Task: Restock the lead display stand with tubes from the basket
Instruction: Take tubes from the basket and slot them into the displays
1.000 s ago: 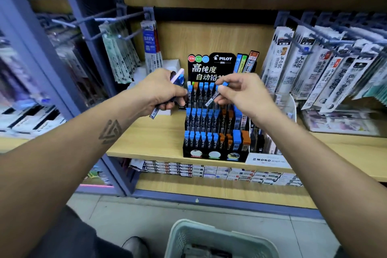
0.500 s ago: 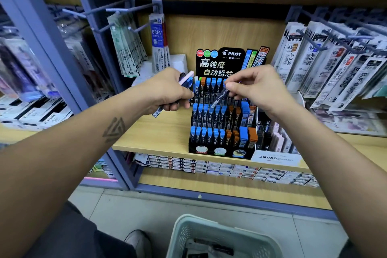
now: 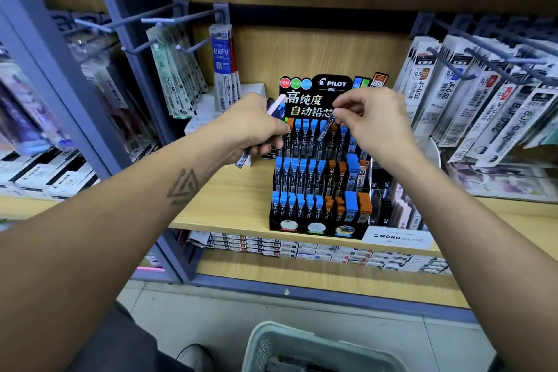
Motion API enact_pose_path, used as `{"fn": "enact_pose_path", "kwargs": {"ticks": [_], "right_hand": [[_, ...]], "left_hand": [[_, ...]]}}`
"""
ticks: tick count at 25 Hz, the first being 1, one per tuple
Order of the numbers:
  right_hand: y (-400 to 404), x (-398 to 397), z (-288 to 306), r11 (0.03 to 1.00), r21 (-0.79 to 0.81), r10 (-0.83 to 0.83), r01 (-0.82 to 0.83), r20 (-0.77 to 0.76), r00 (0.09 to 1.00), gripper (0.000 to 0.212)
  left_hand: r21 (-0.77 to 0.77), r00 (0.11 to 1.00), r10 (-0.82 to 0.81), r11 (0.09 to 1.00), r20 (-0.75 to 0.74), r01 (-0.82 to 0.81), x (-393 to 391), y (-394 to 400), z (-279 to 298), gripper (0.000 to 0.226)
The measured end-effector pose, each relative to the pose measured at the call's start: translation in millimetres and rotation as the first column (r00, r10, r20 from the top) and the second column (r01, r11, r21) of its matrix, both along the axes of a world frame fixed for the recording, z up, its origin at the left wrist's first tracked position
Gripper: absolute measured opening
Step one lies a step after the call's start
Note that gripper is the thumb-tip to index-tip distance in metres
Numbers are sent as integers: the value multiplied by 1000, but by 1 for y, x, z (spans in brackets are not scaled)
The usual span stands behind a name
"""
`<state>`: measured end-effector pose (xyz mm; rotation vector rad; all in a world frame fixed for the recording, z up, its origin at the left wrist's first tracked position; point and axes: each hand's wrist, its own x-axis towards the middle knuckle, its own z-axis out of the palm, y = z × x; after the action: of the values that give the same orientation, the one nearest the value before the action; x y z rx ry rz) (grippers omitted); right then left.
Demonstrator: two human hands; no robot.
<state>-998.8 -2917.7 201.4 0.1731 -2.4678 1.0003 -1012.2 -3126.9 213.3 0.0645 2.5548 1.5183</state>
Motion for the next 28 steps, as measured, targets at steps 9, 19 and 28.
{"fn": "enact_pose_path", "kwargs": {"ticks": [9, 19, 28], "right_hand": [[-5, -13, -12, 962, 266, 63, -61, 3, 998, 13], [1, 2, 4, 968, -244, 89, -55, 129, 988, 25], [34, 37, 7, 613, -787, 438, -68, 267, 859, 22]], "left_hand": [[15, 1000, -10, 1000, 2, 10, -4, 3, 2, 14], [157, 977, -200, 970, 69, 187, 8, 12, 5, 14], [339, 913, -397, 875, 92, 346, 19, 55, 2, 6]]}}
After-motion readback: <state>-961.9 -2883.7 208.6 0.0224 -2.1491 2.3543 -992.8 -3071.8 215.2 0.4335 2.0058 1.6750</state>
